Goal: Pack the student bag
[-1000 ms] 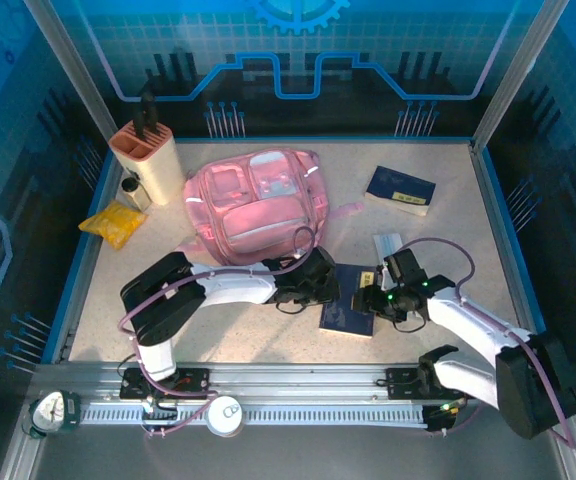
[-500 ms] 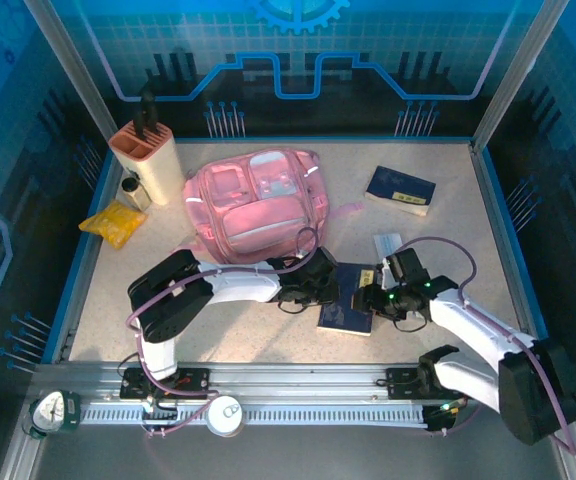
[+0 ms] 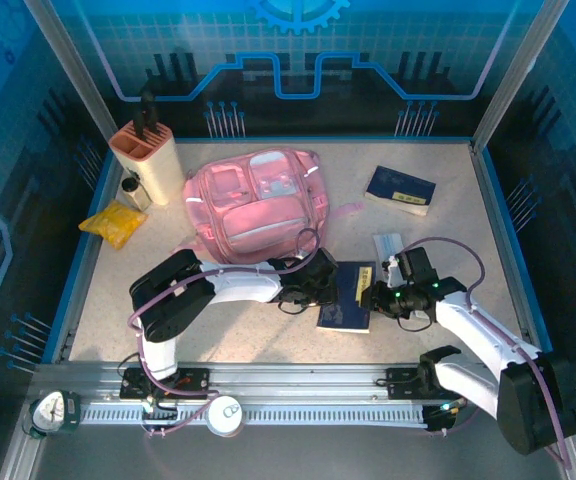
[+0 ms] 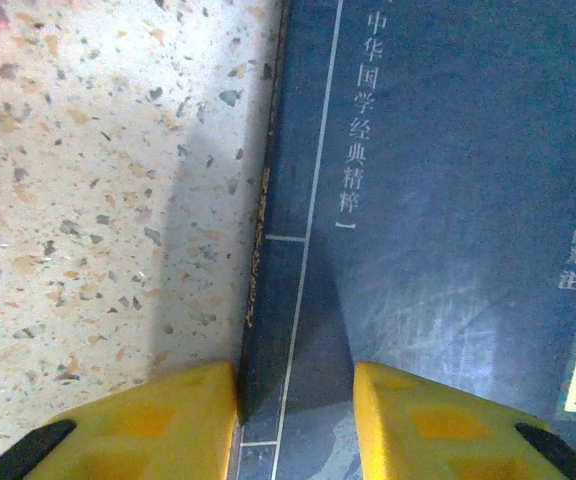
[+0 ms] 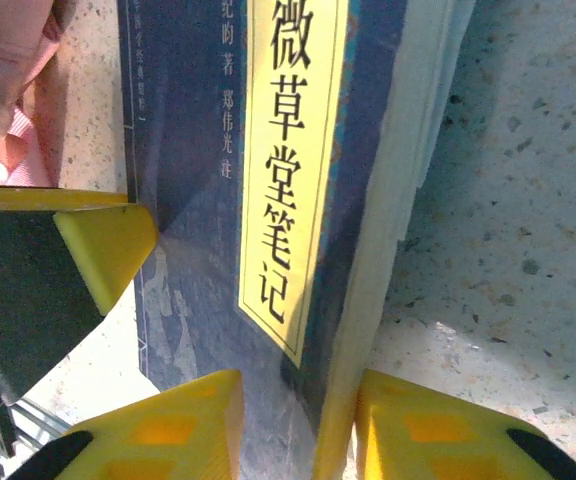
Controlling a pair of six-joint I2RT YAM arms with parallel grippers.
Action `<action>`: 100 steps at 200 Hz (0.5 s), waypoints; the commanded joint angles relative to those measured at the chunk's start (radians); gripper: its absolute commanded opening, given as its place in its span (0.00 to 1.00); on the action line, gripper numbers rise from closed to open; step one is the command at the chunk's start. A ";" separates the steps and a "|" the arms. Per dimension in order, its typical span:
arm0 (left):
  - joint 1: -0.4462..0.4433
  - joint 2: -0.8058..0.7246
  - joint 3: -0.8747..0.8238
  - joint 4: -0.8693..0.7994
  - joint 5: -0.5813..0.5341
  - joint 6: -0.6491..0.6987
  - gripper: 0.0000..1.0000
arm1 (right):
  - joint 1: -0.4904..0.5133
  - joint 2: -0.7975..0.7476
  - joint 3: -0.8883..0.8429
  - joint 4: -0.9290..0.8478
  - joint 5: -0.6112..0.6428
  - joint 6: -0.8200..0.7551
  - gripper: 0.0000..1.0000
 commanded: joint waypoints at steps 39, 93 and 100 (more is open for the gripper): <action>-0.005 0.005 0.025 -0.037 -0.026 0.030 0.38 | -0.036 -0.036 -0.007 0.062 -0.101 0.012 0.17; 0.004 -0.095 0.044 -0.077 -0.062 0.059 0.52 | -0.077 -0.111 0.008 0.064 -0.162 0.045 0.06; 0.006 -0.124 0.034 -0.077 -0.071 0.062 0.54 | -0.087 -0.130 0.015 0.065 -0.184 0.047 0.05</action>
